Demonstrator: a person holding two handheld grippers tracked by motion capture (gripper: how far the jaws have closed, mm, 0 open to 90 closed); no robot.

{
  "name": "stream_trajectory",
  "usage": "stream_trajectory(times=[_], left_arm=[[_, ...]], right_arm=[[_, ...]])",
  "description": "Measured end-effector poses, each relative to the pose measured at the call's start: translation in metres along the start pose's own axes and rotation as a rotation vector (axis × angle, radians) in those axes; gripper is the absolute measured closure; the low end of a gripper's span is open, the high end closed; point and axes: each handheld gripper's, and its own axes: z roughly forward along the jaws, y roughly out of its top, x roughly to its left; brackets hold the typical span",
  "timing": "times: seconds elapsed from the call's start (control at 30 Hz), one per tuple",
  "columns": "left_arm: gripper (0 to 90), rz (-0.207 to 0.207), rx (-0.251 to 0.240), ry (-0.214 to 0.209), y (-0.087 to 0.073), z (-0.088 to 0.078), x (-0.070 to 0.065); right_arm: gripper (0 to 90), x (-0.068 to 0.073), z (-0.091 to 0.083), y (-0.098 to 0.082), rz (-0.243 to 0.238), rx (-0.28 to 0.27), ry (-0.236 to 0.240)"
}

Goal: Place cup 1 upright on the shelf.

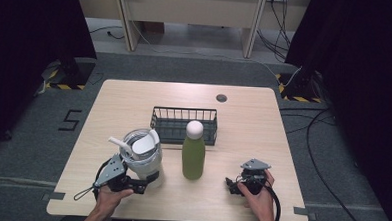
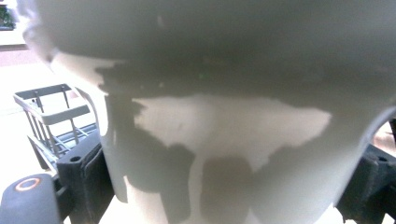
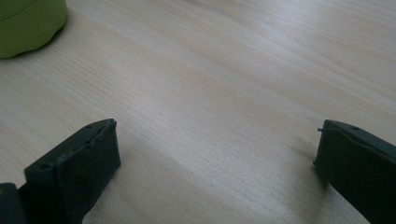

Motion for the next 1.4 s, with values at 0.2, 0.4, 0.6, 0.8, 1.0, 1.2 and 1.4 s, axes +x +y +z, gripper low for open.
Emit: stream_trajectory(times=[0.2, 0.4, 0.6, 0.8, 1.0, 1.2, 1.4], left_arm=[[10.0, 0.001, 0.005, 0.010, 0.008, 0.004, 0.007], [10.0, -0.022, -0.008, 0.012, 0.018, 0.009, 0.015], [10.0, -0.011, -0.007, 0.030, 0.029, 0.012, 0.024], [10.0, -0.004, -0.010, 0.036, 0.043, 0.016, 0.031], [10.0, -0.002, -0.008, 0.038, 0.056, 0.020, 0.037], [10.0, -0.003, -0.007, 0.035, 0.067, 0.026, 0.044], [10.0, 0.006, -0.012, 0.036, 0.080, 0.033, 0.051]], right_arm=[[0.3, 0.000, 0.000, 0.000, -0.001, 0.000, 0.000], [0.3, 0.000, 0.000, 0.000, -0.001, 0.000, 0.000], [0.3, 0.000, 0.000, 0.000, -0.001, 0.000, 0.000], [0.3, 0.000, 0.000, 0.000, -0.001, 0.000, 0.000], [0.3, 0.000, 0.000, 0.000, -0.001, 0.000, 0.000], [0.3, 0.000, 0.000, 0.000, -0.001, 0.000, 0.001], [0.3, 0.000, 0.000, 0.000, -0.001, 0.000, 0.000]])
